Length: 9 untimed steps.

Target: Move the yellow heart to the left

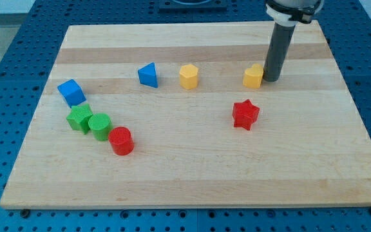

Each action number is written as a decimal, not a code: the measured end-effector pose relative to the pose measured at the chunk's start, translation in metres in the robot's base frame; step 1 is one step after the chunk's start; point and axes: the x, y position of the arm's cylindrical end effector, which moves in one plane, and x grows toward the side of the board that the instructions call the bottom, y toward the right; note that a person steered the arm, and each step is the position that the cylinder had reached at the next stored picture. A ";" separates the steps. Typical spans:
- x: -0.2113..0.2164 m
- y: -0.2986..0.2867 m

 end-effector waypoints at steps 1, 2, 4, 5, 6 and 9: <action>0.000 -0.001; 0.000 -0.008; 0.000 -0.022; 0.000 -0.029; 0.000 -0.035; 0.024 -0.037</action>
